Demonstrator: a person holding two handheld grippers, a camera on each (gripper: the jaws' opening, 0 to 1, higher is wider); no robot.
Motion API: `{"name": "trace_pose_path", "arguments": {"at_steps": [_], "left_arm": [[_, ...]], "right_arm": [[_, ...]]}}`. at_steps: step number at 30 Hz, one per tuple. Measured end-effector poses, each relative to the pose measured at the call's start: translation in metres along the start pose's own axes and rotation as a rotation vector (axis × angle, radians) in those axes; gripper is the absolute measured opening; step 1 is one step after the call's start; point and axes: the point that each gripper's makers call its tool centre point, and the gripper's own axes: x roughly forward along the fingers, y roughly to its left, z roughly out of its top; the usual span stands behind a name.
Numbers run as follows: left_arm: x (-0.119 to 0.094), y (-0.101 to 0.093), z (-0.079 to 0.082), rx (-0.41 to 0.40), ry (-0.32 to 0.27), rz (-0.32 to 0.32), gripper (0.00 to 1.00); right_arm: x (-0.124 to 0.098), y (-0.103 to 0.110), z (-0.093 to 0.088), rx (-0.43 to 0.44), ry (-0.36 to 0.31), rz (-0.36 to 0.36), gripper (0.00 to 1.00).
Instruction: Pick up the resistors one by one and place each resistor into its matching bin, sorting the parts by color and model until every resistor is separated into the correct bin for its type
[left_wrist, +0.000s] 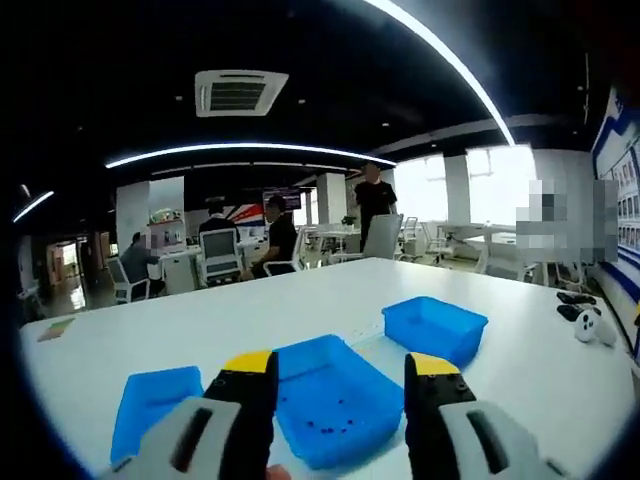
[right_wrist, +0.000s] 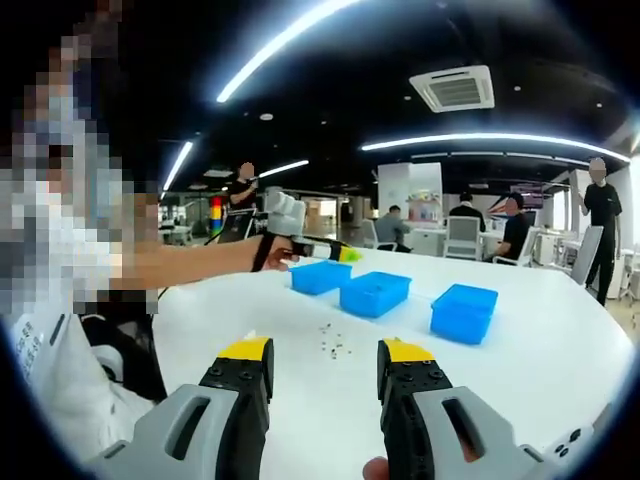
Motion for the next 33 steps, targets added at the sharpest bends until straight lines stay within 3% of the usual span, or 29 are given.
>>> {"name": "trace_pose_path", "arguments": {"at_steps": [5,10,18,23,25,33], "left_arm": [[-0.014,-0.005,0.008,0.008,-0.014,-0.017,0.52],[-0.043,-0.012,0.016,0.014,-0.044,-0.038,0.51],[-0.126,-0.027,0.018,-0.024,-0.132,-0.066,0.5],[-0.174,-0.037,0.005,-0.06,-0.162,-0.077,0.49],[-0.194,-0.034,0.008,-0.071,-0.231,-0.03,0.49],[-0.254,-0.035,-0.02,-0.096,-0.256,0.029,0.49]], "right_arm": [[0.001,0.0,0.001,-0.002,-0.002,-0.001,0.43],[0.001,-0.001,0.001,-0.003,-0.003,-0.001,0.43],[0.001,-0.003,0.0,0.001,-0.004,-0.005,0.43],[0.002,-0.003,-0.002,0.003,-0.002,-0.004,0.43],[0.003,-0.003,-0.003,0.003,0.001,-0.006,0.43],[0.003,-0.005,-0.004,0.004,0.004,-0.009,0.43]]}}
